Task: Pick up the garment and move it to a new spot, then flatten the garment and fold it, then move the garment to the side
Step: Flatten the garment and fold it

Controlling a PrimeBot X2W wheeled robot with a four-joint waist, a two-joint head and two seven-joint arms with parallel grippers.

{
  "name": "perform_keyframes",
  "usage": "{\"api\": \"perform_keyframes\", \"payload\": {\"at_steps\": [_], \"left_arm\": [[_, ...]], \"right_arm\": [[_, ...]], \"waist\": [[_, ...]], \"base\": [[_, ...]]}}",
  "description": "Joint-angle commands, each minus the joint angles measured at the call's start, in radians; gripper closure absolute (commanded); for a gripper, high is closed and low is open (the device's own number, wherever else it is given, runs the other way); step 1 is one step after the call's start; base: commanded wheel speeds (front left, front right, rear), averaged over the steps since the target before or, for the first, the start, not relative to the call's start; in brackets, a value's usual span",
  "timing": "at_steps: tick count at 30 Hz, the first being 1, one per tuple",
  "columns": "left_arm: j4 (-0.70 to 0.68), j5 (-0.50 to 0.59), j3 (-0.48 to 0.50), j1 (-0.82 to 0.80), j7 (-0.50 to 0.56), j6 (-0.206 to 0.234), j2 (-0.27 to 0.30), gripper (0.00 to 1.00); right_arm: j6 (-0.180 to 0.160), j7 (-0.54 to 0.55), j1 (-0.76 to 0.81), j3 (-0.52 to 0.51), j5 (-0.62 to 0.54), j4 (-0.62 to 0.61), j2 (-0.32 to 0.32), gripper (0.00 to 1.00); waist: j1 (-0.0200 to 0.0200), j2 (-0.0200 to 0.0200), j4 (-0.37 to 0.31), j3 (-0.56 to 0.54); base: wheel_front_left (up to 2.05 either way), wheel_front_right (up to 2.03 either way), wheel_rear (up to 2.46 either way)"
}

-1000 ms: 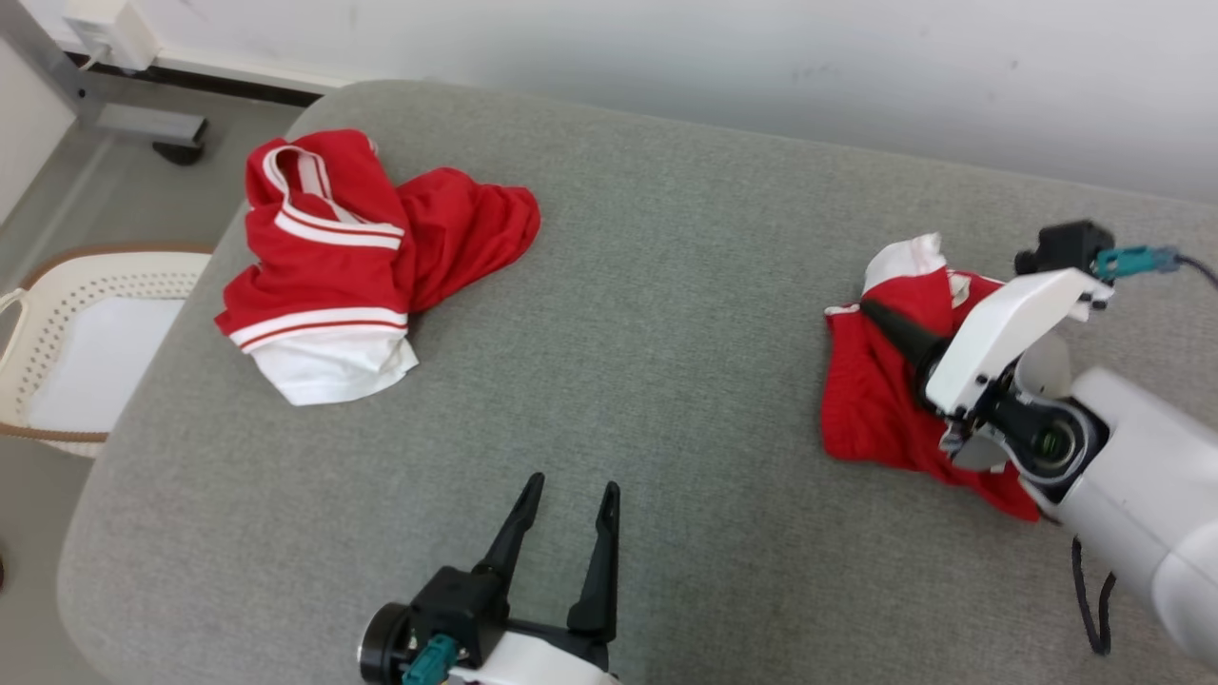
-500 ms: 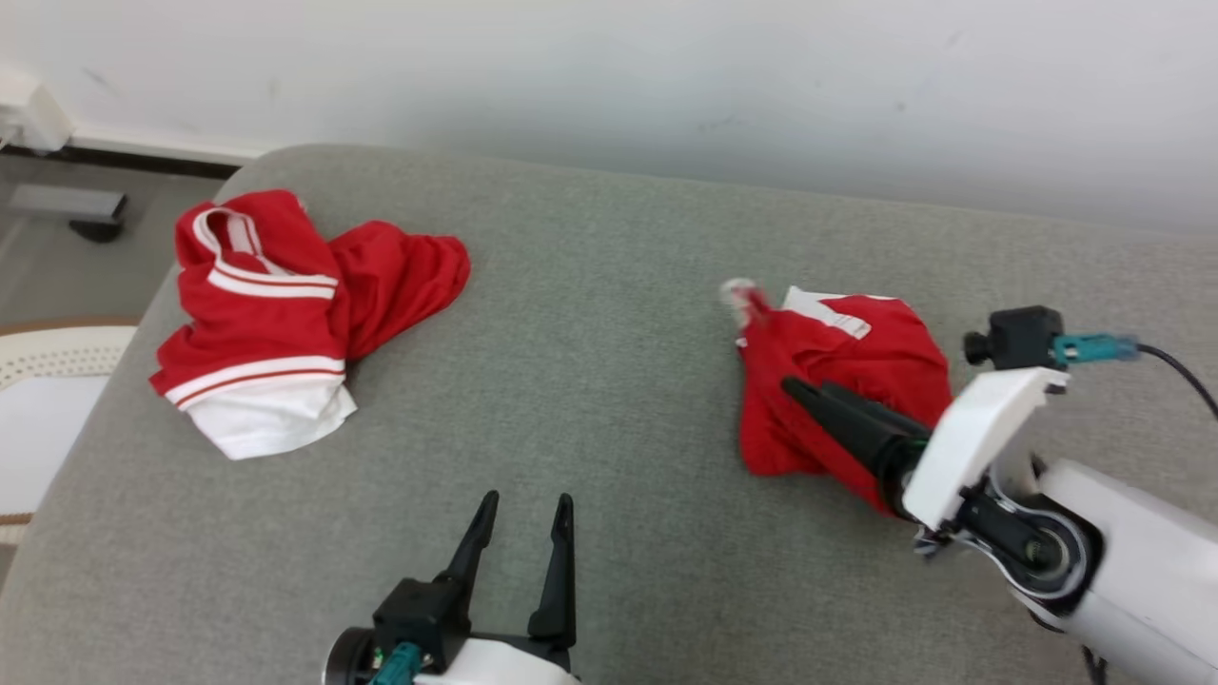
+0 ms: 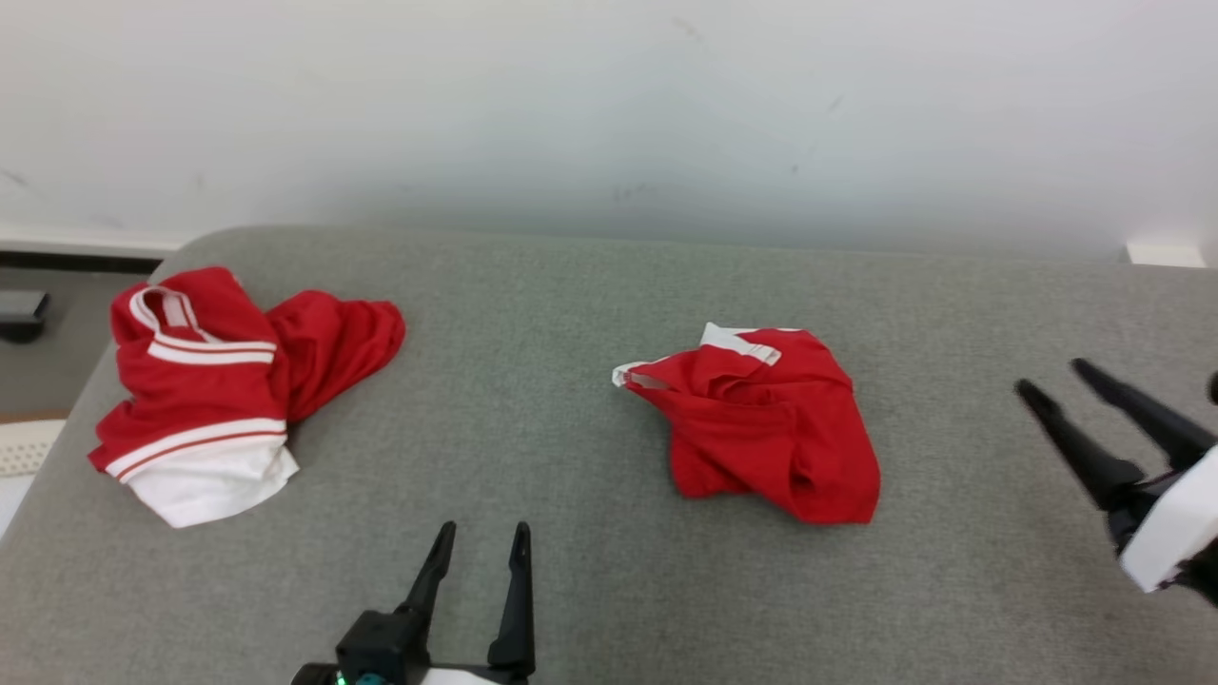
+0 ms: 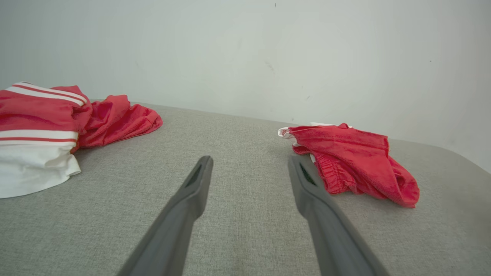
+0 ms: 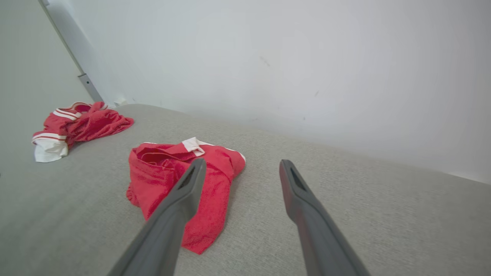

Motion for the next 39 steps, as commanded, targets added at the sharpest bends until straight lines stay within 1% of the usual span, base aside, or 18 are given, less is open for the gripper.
{"api": "perform_keyframes", "payload": {"at_steps": [1, 3, 6, 8, 10, 11, 12, 13, 14, 18, 21, 25, 29, 33, 39], "left_arm": [[-0.003, 0.019, 0.007, 0.017, 0.0, -0.005, 0.004, 0.0], [-0.008, 0.03, 0.017, 0.03, 0.0, -0.011, 0.004, 0.0], [-0.022, 0.037, 0.032, 0.047, 0.0, -0.017, 0.004, 0.0], [-0.033, 0.045, 0.039, 0.052, 0.0, -0.02, 0.004, 0.0], [-0.043, 0.056, 0.041, 0.051, 0.0, -0.024, 0.004, 0.0], [-0.048, 0.061, 0.04, 0.047, 0.0, -0.029, 0.004, 0.0], [-0.051, 0.064, 0.038, 0.04, 0.0, -0.031, 0.004, 0.0], [-0.054, 0.069, 0.036, 0.032, 0.0, -0.032, 0.004, 0.0], [-0.058, 0.073, 0.034, 0.024, 0.0, -0.034, 0.004, 0.0], [-0.07, 0.07, 0.012, -0.006, 0.0, -0.026, 0.004, 0.0], [-0.076, 0.058, -0.013, -0.032, 0.0, -0.017, 0.004, 0.0], [-0.082, 0.036, -0.043, -0.059, 0.0, 0.002, 0.004, 0.0], [-0.088, 0.009, -0.081, -0.086, 0.0, 0.02, 0.004, 0.0], [-0.093, -0.003, -0.106, -0.104, 0.0, 0.039, 0.004, 0.0], [-0.101, -0.031, -0.138, -0.122, 0.0, 0.059, 0.004, 0.0]], "right_arm": [[-0.002, -0.007, 0.034, -0.026, -0.037, 0.032, -0.002, 0.0], [-0.002, -0.007, 0.079, -0.141, -0.155, 0.098, 0.017, 0.0], [-0.002, -0.005, 0.196, -0.326, -0.316, 0.167, 0.058, 0.0], [-0.002, -0.005, 0.261, -0.446, -0.41, 0.182, 0.091, 0.0], [-0.002, -0.006, 0.319, -0.549, -0.484, 0.169, 0.133, 0.0], [-0.002, -0.006, 0.346, -0.588, -0.52, 0.158, 0.151, 0.15], [-0.002, -0.006, 0.365, -0.621, -0.548, 0.148, 0.167, 0.49], [-0.002, -0.006, 0.379, -0.647, -0.571, 0.136, 0.182, 0.68], [-0.002, -0.006, 0.387, -0.662, -0.594, 0.124, 0.195, 1.0], [-0.002, 0.037, 0.37, -0.686, -0.654, 0.084, 0.249, 1.0], [-0.002, 0.081, 0.332, -0.672, -0.691, 0.073, 0.291, 1.0], [-0.002, 0.129, 0.276, -0.639, -0.72, 0.102, 0.342, 1.0], [-0.002, 0.159, 0.217, -0.604, -0.733, 0.149, 0.376, 1.0], [-0.002, 0.202, 0.169, -0.579, -0.714, 0.204, 0.387, 1.0], [-0.002, 0.271, 0.124, -0.519, -0.685, 0.259, 0.368, 1.0]], "waist": [[0.0001, -0.0001, -0.018, -0.017], [0.0001, -0.0001, -0.028, -0.029], [0.0001, -0.0001, -0.037, -0.033], [0.0001, -0.0001, -0.04, -0.024], [0.0001, -0.0001, -0.038, -0.011], [0.0001, -0.0001, -0.035, -0.003], [0.0001, -0.0001, -0.03, 0.005], [0.0001, -0.0001, -0.024, 0.015], [0.0001, -0.0001, -0.017, 0.025], [0.0001, -0.0001, 0.018, 0.071], [0.0001, -0.0001, 0.05, 0.103], [0.0001, -0.0001, 0.089, 0.138], [0.0001, -0.0001, 0.132, 0.167], [0.0001, -0.0001, 0.17, 0.188], [0.0001, -0.0001, 0.226, 0.208]], "base": [[0.0, 0.0, 0.0], [0.0, 0.0, 0.0], [0.0, 0.0, 0.0], [0.0, 0.0, 0.0], [0.0, 0.0, 0.0], [0.0, 0.0, 0.0], [0.0, 0.0, 0.0], [0.0, 0.0, 0.0], [0.0, 0.0, 0.0], [0.0, 0.0, 0.0], [0.0, 0.0, 0.0], [0.0, 0.0, 0.0], [0.0, 0.0, 0.0], [0.0, 0.0, 0.0], [0.0, 0.0, 0.0]]}}
